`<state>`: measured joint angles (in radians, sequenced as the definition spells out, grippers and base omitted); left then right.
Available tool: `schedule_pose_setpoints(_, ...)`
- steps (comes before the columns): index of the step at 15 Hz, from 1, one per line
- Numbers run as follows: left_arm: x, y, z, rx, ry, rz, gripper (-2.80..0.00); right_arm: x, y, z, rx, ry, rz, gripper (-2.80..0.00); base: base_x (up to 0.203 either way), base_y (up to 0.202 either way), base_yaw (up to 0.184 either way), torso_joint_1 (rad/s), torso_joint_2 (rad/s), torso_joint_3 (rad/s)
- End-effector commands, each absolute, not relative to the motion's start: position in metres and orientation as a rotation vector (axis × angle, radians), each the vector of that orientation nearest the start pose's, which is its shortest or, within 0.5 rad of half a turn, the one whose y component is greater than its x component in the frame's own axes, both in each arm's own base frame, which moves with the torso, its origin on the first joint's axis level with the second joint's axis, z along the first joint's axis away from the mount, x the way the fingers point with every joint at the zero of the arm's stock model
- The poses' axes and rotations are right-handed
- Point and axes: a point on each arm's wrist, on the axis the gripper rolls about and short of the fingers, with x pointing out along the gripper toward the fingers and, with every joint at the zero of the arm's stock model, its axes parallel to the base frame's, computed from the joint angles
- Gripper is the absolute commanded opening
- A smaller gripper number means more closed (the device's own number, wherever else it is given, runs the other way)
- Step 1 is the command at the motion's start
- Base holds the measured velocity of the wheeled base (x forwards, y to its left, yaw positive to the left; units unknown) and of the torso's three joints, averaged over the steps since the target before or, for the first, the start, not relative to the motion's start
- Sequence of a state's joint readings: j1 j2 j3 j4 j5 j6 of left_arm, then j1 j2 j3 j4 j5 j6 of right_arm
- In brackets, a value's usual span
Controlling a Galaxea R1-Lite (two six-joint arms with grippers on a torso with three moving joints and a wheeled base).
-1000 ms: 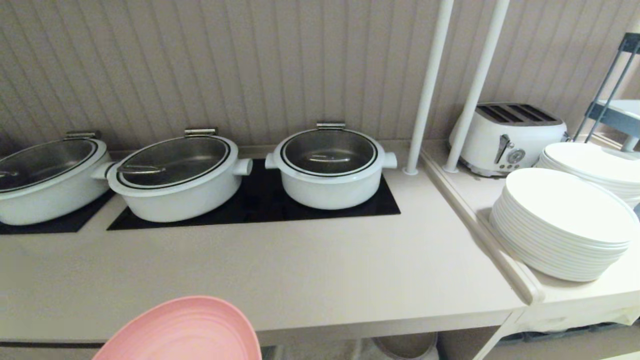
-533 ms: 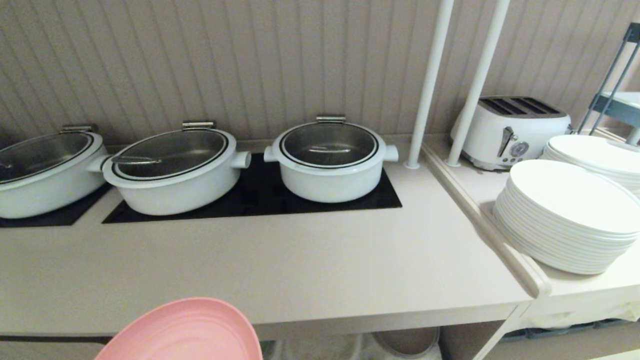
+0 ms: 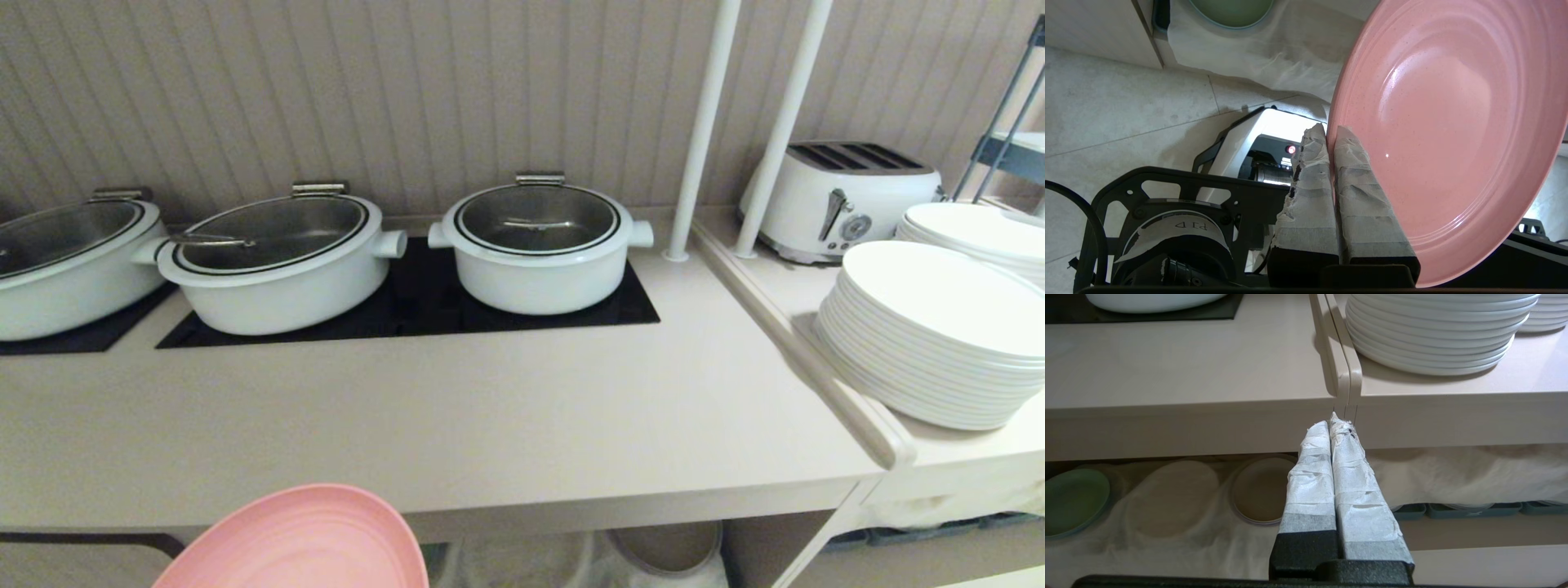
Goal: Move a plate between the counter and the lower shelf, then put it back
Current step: Put the plate in the cupboard
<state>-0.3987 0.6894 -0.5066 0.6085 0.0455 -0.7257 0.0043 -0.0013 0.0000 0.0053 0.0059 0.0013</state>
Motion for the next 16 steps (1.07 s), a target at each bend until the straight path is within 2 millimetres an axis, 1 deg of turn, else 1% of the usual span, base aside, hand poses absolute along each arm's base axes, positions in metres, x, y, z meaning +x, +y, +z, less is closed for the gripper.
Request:
schedule_pose_setpoints(1,0.0245,-0.0092,0.1600,-0.509,0.858,-0.033,-2.80,-0.0228,0.0000,0.0750,0.000,0.005,0.011,-2.80,0.000,0.000,0.000,-0.144,0.32,0.159)
schedule_pose_setpoints(10,0.0246,-0.0093,0.1603,-0.510,0.859,-0.036,-2.80,-0.0228,0.0000,0.0750,0.002,0.005,0.011,-2.80,0.000,0.000,0.000,-0.162,0.35,0.188)
schedule_pose_setpoints(16,0.0250,-0.0098,0.1593,-0.507,0.867,-0.045,-2.80,-0.0228,0.0000,0.0750,0.002,0.005,0.011,-2.80,0.000,0.000,0.000,-0.242,0.53,0.288)
